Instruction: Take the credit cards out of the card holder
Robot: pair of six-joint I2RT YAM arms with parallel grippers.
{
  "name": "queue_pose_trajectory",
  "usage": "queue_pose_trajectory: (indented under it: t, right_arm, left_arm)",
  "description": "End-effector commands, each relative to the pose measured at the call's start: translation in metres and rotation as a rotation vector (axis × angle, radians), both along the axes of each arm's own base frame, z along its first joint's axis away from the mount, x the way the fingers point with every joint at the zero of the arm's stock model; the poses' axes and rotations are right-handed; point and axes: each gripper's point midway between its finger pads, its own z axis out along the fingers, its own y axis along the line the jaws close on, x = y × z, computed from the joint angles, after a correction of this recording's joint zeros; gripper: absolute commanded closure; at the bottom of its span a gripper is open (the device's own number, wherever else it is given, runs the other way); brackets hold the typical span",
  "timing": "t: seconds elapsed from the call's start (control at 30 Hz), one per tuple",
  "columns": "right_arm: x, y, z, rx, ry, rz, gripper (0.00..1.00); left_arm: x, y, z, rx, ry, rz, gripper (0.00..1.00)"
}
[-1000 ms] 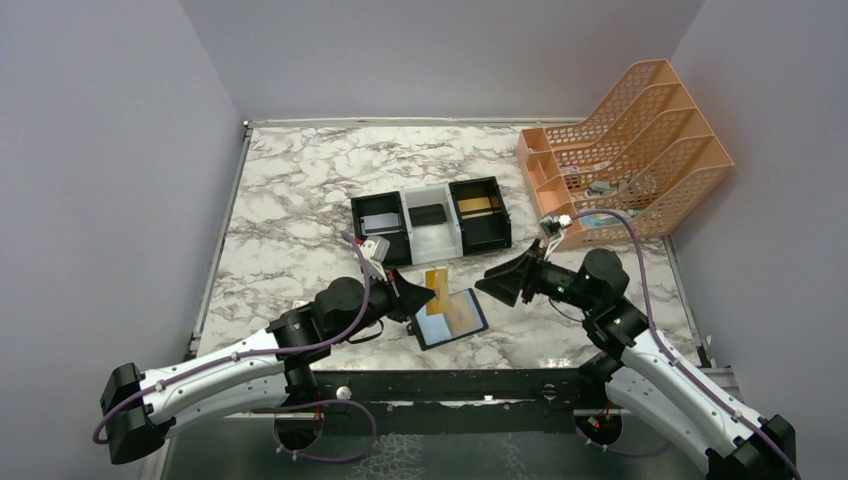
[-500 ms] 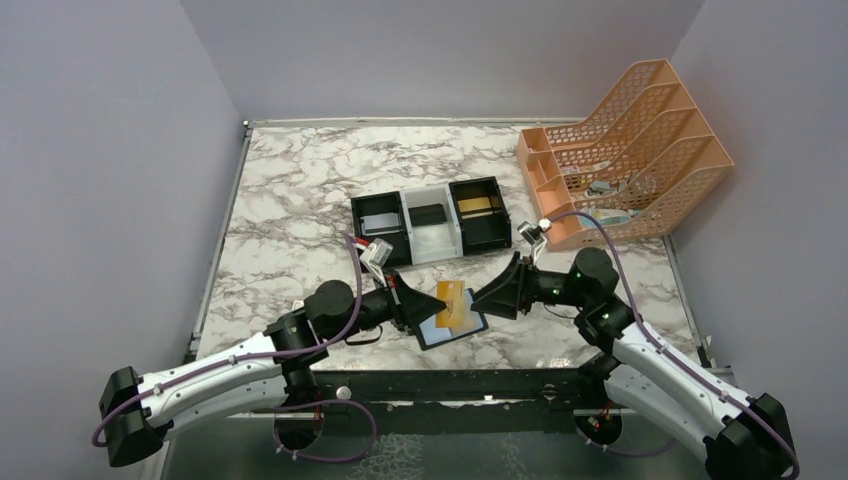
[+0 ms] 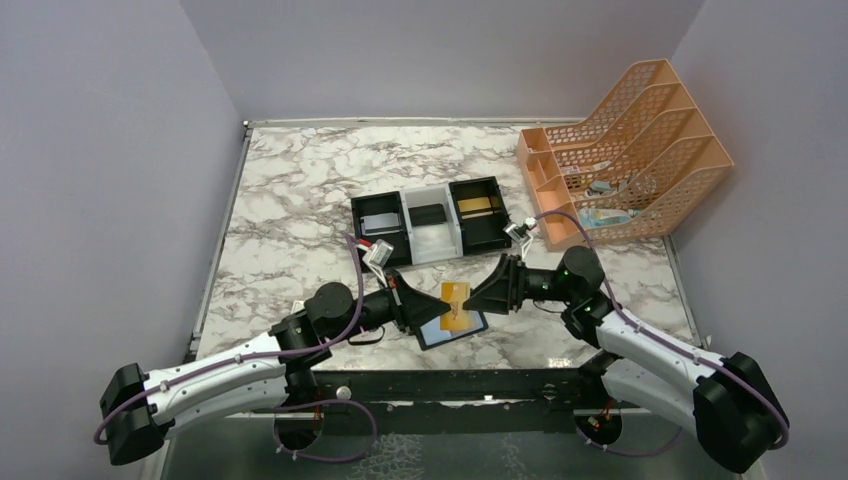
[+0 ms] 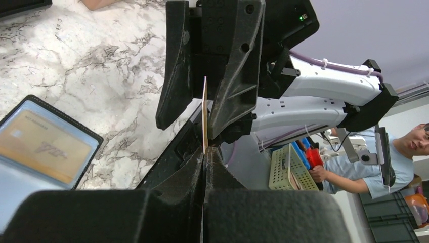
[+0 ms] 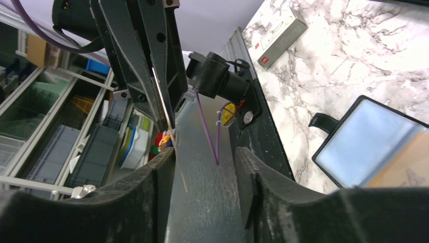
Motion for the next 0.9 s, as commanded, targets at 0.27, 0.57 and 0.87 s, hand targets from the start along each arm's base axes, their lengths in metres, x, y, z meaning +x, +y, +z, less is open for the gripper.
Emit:
queue_pose_trajectory:
  t: [0.27,0.57,0.87]
  right_arm:
    - [-0.013,0.007,0.029,0.107,-0.059,0.14,0.8]
    - [-0.012,0.009,0.026,0.095,-0.038,0.149,0.84]
    - [-0.002,0.016,0.034,0.093,-0.054,0.169,0.99]
  left_arm:
    - [0.016,-0.006,0.012,-0.035,-0.017,0.071,1.0]
    - [0.031,-0.003,0.015,-0.03,-0.03,0.147,1.0]
    - [0.044,0.009,0.012,0.009,-0.068,0.225,0.94]
